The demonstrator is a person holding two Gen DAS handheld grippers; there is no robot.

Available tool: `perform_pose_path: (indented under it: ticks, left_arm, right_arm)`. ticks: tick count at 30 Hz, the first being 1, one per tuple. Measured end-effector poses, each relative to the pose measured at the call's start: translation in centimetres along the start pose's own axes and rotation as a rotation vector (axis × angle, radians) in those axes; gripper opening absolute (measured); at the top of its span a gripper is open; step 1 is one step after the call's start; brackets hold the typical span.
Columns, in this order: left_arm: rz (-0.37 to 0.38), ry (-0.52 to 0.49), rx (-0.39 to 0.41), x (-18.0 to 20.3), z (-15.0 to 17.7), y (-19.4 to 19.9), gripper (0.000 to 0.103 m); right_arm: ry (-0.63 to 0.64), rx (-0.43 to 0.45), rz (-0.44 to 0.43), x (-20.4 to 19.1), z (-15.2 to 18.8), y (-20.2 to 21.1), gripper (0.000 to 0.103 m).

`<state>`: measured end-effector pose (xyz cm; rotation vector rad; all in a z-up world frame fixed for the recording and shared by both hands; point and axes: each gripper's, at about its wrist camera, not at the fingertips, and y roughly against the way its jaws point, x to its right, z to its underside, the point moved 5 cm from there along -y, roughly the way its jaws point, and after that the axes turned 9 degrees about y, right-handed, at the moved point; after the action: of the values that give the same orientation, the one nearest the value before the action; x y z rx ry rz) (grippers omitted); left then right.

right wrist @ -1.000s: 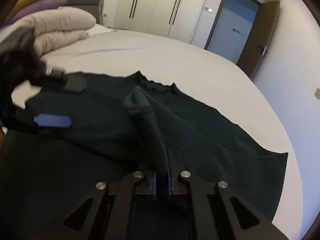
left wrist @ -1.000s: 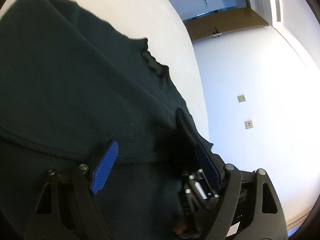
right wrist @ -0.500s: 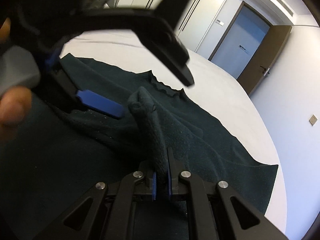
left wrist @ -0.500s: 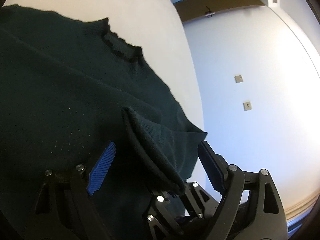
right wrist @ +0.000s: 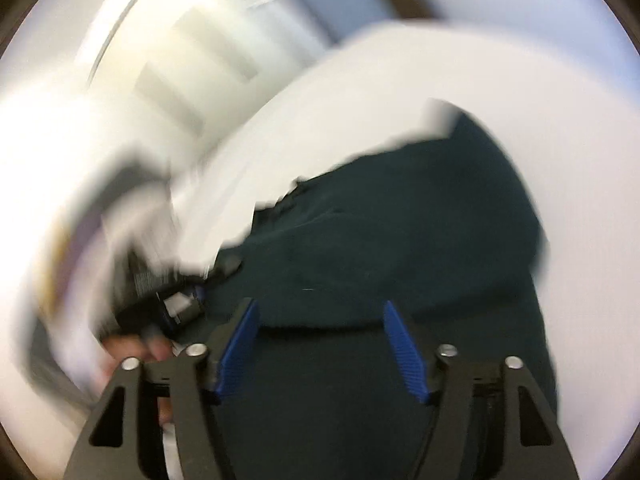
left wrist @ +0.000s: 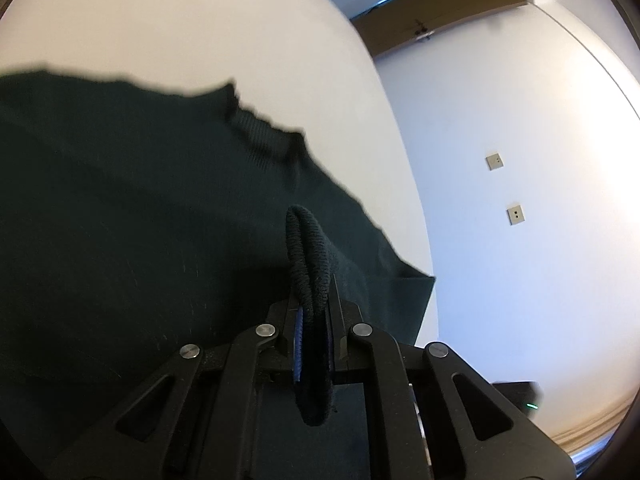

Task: Fold small clothes

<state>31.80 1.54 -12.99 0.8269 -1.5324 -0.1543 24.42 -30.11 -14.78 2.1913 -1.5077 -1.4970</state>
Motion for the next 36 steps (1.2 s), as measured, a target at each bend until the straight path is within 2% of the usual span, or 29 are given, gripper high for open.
perform_pose_path:
  ticks: [2,4,6,10,12,13,15,21,24,28,32,36]
  left_arm:
    - [0.010,-0.028,0.020,1.0,-0.2,0.9,0.007]
    - [0.011,-0.078,0.047,2.5,-0.5,1.9,0.007]
    - [0.010,-0.115,0.077,3.2,-0.4,3.2,0.007]
    - [0.028,-0.141,0.116,3.5,-0.4,5.2,0.007]
    - [0.029,-0.144,0.136,3.1,-0.6,6.0,0.007]
    - [0.031,-0.136,0.142,2.7,-0.7,6.4,0.007]
    - [0.025,-0.123,0.154,1.7,-1.1,7.0,0.007]
    - [0.003,-0.071,0.175,-1.2,-2.4,8.2,0.007]
    - [-0.018,-0.037,0.175,-3.4,-3.0,7.2,0.007]
    - [-0.050,0.012,0.137,-5.9,-2.8,4.3,0.007]
    - [-0.063,0.017,0.107,-6.7,-1.9,2.1,0.007]
    - [-0.055,0.026,0.103,-7.2,-2.4,0.3,0.007]
  right_arm:
    - [-0.275,0.030,-0.108,3.9,1.5,0.2,0.075]
    - [-0.413,0.024,-0.130,5.5,2.9,-0.8,0.075]
    - [-0.490,0.050,-0.153,6.0,3.1,-1.8,0.074]
    - [-0.604,0.140,-0.253,6.1,2.2,-2.5,0.078]
    - [-0.628,0.164,-0.266,6.2,1.5,-3.1,0.078]
    - [-0.645,0.172,-0.264,7.6,-0.1,-3.6,0.078]
    - [-0.695,0.193,-0.276,9.3,-0.8,-2.9,0.078]
    - [-0.718,0.258,-0.276,9.8,-3.2,-4.3,0.078]
    - [-0.702,0.278,-0.277,10.0,-3.7,-4.4,0.078]
    - [-0.694,0.301,-0.297,10.6,-4.2,-4.1,0.078]
    - [-0.701,0.353,-0.332,11.5,-4.0,-2.5,0.078]
    - [-0.771,0.399,-0.381,12.9,-4.1,-1.8,0.077]
